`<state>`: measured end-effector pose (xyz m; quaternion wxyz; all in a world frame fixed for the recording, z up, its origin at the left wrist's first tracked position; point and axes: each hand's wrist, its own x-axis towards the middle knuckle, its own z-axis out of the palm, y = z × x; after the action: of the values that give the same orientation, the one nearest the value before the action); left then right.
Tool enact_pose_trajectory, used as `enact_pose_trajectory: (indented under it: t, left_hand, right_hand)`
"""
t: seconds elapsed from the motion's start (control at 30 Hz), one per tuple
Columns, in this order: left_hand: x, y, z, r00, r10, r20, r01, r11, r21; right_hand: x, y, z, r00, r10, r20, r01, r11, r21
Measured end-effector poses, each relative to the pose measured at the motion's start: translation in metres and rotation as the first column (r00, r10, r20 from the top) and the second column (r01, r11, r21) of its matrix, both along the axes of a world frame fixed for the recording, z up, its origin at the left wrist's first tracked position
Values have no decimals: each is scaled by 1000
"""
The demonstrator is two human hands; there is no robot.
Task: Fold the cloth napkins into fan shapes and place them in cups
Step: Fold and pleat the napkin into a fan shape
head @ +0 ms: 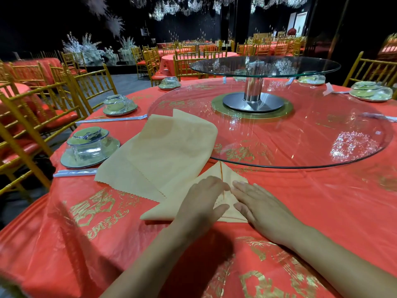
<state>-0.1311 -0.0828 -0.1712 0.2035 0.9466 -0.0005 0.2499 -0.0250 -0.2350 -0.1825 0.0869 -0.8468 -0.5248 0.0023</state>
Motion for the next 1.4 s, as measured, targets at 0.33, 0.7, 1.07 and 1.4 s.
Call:
enact_pose_trajectory:
  t: [0.33, 0.7, 1.07, 1.4]
  left_hand:
    - [-42, -8, -9, 996, 6, -87, 18, 961, 277]
    - [-46, -7, -6, 989, -14, -150, 5, 999, -54]
    - [-45, -3, -18, 996, -72, -42, 77, 988, 135]
    - [-50, -1, -23, 997, -79, -21, 82, 979, 188]
  right_hand:
    - [1, -8, 5, 996, 76, -54, -82, 988, -127]
    - [0, -17, 23, 995, 39, -91, -43, 998, -41]
    - [-10, -21, 14, 989, 100, -113, -119, 978, -169]
    - [-33, -15, 15, 991, 100, 85, -98, 995, -18]
